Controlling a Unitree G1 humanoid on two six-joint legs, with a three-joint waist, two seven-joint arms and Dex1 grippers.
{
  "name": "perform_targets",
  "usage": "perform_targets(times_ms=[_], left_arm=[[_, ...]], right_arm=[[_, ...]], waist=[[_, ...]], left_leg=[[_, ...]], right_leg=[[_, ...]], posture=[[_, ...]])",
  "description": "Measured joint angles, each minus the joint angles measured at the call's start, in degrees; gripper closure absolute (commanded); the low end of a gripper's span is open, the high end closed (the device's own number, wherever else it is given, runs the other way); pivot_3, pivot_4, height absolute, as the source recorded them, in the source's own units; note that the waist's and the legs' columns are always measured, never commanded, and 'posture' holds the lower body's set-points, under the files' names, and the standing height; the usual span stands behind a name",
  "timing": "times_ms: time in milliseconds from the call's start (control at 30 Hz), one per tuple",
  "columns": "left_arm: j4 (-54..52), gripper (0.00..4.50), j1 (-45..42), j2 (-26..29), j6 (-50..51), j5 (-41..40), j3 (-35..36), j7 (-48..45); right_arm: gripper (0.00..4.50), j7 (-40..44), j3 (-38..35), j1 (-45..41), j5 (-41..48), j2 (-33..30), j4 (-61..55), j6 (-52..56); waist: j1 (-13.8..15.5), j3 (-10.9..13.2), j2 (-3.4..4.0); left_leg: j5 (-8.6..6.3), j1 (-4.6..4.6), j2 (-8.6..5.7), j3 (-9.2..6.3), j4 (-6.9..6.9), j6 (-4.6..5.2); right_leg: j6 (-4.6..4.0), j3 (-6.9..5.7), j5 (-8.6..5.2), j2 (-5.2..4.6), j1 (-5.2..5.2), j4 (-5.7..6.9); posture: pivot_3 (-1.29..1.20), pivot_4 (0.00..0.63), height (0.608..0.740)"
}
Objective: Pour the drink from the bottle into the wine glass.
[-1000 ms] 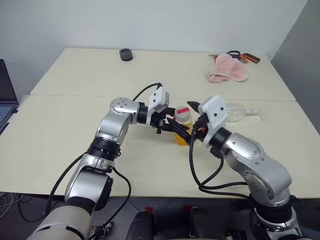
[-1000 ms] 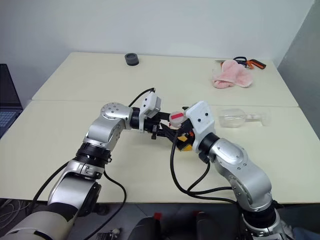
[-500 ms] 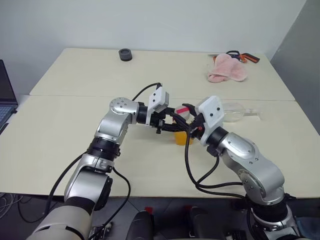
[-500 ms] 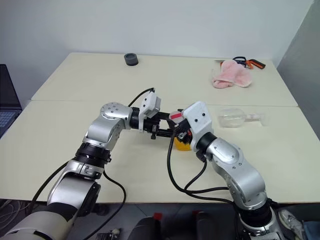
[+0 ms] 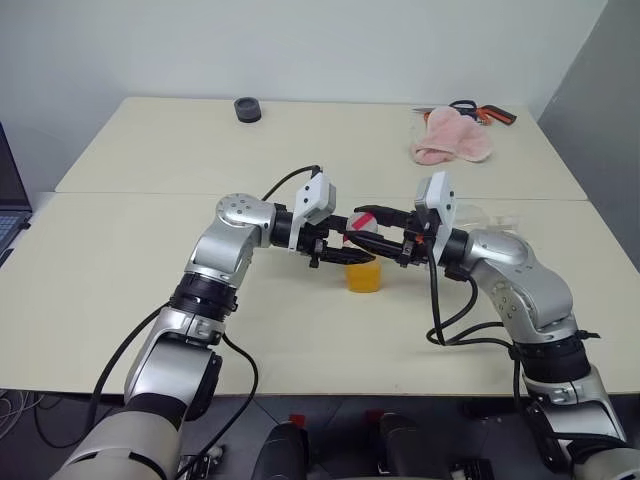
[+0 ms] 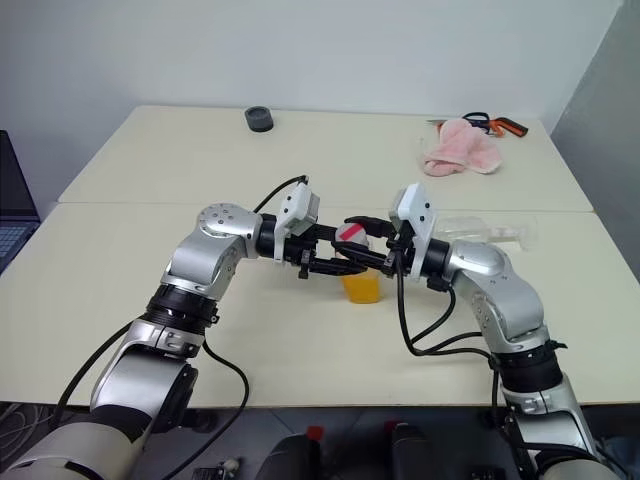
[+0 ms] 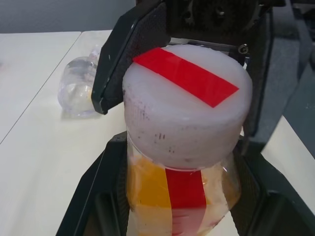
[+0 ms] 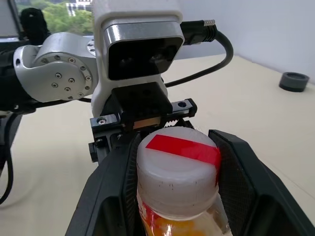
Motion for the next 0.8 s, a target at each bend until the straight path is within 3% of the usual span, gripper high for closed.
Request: perform_targets(times_ms=[133,367,800], left_arm=[[-0.2,2.33,0.0,0.0,0.2,0.0,0.0,0.0],[-0.1,2.33,0.1,0.1,-0.1,0.0,0.0,0.2],[0.4,2.33,0.1,0.2,-1.4,0.0,0.0,0.3]], right_arm=[[2.63,0.0,-0.2,-0.1,0.8,-0.4,-0.2,1.1],[0.33,-3.7,-2.2,2.2,1.4,-0.6,-2.3,2.4],[0.29,-7.5,-5.1,9.8,3.2,-5.5,-14.4,8.5]], waist=[[0.0,0.0,0.0],[0.1,0.0,0.0],[0.2,0.0,0.0]], left_leg=[[0.0,-0.01,0.0,0.01,0.01,0.0],[0.0,-0.03,-0.01,0.01,0.02,-0.01],[0.0,-0.05,-0.02,0.0,0.03,0.0]], right_leg=[[0.0,0.0,0.0,-0.01,0.0,0.0],[0.0,-0.01,0.0,-0.03,0.0,0.01],[0.0,0.0,0.0,-0.03,0.0,0.0]], posture=[[0.0,0.15,0.74],[0.0,0.15,0.74],[0.0,0.15,0.74]])
